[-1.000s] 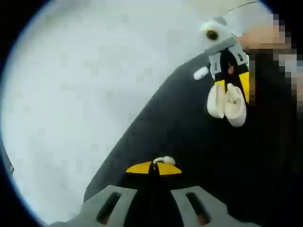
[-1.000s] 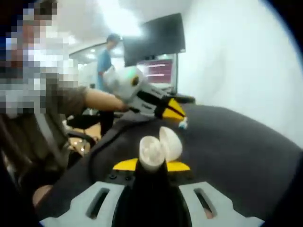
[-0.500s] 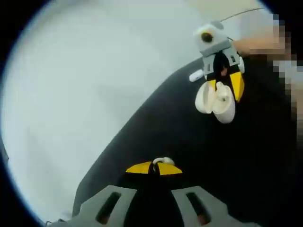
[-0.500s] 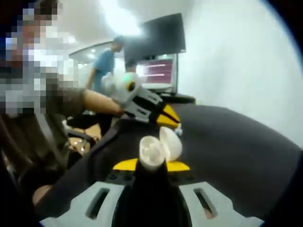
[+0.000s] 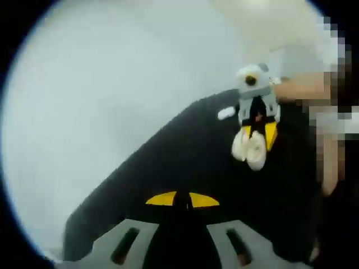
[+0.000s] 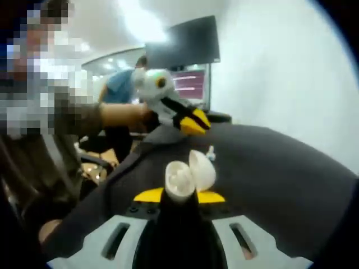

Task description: Pick up three earphones and place each one into its charging case using tactile feedback, ensure that each earphone is properly inserted and securely positioned inside the case.

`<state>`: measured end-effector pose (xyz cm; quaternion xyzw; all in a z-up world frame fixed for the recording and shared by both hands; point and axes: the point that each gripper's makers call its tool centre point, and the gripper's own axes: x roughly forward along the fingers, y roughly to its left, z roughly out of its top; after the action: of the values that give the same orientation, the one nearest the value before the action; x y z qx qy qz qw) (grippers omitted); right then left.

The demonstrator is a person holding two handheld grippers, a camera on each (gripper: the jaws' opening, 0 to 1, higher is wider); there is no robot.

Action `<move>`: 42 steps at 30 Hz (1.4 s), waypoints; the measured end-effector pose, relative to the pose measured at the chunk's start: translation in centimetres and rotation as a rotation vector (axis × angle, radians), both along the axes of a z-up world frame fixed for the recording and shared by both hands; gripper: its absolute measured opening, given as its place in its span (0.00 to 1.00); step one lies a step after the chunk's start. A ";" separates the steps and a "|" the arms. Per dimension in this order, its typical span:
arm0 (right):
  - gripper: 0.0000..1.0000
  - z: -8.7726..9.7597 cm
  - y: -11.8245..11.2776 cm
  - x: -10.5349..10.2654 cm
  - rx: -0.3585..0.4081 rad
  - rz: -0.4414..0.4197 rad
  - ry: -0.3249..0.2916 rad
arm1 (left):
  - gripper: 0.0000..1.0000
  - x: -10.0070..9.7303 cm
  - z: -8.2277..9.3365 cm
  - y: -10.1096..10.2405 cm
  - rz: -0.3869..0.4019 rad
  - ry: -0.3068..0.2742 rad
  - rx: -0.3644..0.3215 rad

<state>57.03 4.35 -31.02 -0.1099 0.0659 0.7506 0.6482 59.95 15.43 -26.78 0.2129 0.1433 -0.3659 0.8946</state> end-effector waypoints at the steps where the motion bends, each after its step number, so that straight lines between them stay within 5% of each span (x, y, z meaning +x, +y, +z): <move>1: 0.21 0.0 0.0 0.0 0.000 0.000 0.000 | 0.15 -0.2 -0.1 -0.3 -0.060 0.096 -0.077; 3: 0.21 0.0 0.0 0.0 0.000 0.000 0.000 | 0.17 0.0 -0.1 0.0 -0.095 0.197 -0.153; 7: 0.21 0.0 0.0 -0.1 0.000 0.000 0.000 | 0.16 1.5 -0.4 0.9 -0.135 0.237 -0.162; 12: 0.21 0.0 0.0 0.0 0.000 0.000 -0.001 | 0.15 1.7 -3.2 0.9 -0.199 0.317 -0.047; 26: 0.21 0.0 -0.1 -0.1 0.000 0.003 0.001 | 0.04 1.9 -3.7 -0.2 -0.220 0.345 -0.057; 28: 0.21 0.0 -0.1 -0.1 0.000 0.003 -0.001 | 0.04 1.5 -2.8 -0.7 -0.219 0.372 -0.136; 31: 0.21 0.0 -0.1 -0.1 -0.001 0.003 -0.001 | 0.04 0.8 -1.5 -1.3 -0.231 0.330 -0.172; 37: 0.21 0.0 -0.1 0.0 -0.001 0.003 0.003 | 0.04 -2.2 1.9 -5.8 -0.323 0.235 -0.174; 42: 0.21 0.0 -0.1 -0.1 -0.002 0.002 0.001 | 0.04 -3.1 1.6 -8.6 -0.312 0.243 -0.089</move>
<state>56.94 4.27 -31.05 -0.1103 0.0668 0.7513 0.6473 56.87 6.79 -25.19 0.1472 0.1993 -0.5292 0.8116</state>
